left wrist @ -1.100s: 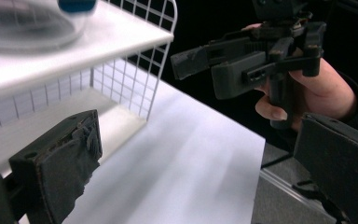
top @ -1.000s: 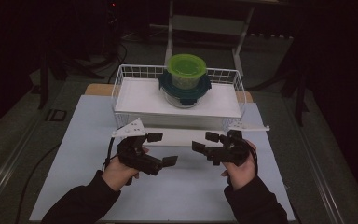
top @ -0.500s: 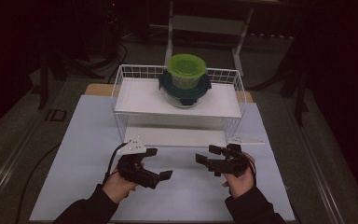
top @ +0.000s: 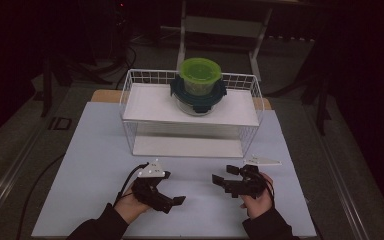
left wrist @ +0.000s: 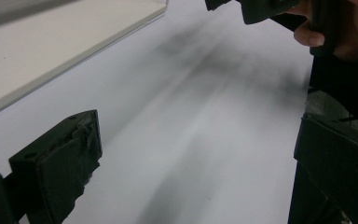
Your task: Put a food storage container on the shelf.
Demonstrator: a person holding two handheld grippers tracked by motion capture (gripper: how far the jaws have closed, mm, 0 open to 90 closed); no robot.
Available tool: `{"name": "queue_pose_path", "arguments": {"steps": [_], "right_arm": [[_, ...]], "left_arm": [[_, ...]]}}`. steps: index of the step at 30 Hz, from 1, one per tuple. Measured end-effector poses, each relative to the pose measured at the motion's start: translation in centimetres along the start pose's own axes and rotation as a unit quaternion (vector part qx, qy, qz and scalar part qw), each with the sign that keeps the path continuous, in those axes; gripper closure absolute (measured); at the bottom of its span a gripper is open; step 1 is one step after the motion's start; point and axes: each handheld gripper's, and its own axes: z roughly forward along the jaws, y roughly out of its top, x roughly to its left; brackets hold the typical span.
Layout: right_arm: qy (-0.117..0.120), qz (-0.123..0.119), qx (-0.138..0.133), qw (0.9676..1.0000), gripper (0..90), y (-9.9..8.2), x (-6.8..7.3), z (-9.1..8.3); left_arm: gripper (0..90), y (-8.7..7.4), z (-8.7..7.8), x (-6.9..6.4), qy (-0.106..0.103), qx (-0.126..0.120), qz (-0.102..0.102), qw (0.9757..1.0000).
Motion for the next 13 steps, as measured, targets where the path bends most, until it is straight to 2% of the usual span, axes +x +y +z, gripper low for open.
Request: {"name": "queue_pose_path", "arguments": {"steps": [6, 13], "right_arm": [[-0.014, -0.018, 0.004, 0.9997, 18.1, -1.1, -0.3, -0.3], [-0.029, -0.021, 0.008, 0.9993, 18.1, -1.8, -1.2, -0.6]], "left_arm": [[0.5, -0.5, 0.4, -0.6, -0.010, 0.009, 0.011, 0.9998], [0.5, -1.2, 1.0, -0.8, -0.013, 0.021, 0.014, 0.9996]]}}
